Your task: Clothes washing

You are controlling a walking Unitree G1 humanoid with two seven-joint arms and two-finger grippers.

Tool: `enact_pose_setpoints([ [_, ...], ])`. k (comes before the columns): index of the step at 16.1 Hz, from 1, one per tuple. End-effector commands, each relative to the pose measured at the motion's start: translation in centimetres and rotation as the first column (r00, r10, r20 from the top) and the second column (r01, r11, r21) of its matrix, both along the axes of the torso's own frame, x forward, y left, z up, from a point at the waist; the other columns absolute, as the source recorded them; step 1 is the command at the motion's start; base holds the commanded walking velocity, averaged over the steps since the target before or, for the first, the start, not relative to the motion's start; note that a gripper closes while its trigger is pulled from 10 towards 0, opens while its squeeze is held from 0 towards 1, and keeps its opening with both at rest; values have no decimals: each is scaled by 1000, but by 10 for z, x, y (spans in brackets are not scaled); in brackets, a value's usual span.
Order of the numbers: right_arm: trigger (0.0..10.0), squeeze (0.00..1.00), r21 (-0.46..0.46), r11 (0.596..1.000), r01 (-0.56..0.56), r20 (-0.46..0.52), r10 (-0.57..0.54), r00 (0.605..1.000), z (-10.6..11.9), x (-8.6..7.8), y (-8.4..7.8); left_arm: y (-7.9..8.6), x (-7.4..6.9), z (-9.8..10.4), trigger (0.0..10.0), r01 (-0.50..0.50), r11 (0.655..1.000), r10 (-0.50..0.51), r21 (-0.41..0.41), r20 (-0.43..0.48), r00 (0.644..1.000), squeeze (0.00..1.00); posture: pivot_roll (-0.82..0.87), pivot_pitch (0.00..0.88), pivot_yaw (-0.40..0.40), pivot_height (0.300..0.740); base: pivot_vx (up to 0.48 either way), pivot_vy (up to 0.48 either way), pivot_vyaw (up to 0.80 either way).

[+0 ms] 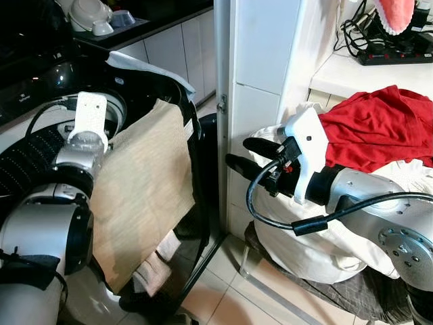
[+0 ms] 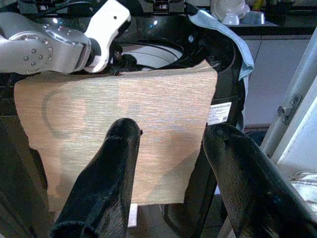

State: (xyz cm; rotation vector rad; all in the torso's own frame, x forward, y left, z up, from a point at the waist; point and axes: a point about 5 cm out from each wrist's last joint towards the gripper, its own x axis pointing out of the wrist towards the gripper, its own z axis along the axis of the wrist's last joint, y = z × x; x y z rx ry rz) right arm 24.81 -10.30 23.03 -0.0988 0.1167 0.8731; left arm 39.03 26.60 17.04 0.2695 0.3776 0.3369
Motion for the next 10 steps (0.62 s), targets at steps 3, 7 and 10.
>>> enact_pose_setpoints([
  [3,10000,0,35,994,105,23,-105,994,5,12,-8,-1,11,43,10000,6,991,33,-137,281,959,0,-79,0,82,740,0,0,0],
  [7,10000,0,21,860,509,115,-508,854,6,57,-54,-51,22,75,10000,427,858,-214,-285,558,802,0,-89,0,78,740,0,0,0],
  [10,10000,1000,-250,734,632,226,-590,775,-15,88,-96,-120,-7,52,10000,849,528,-724,-26,509,466,0,-97,0,84,740,0,0,0],
])
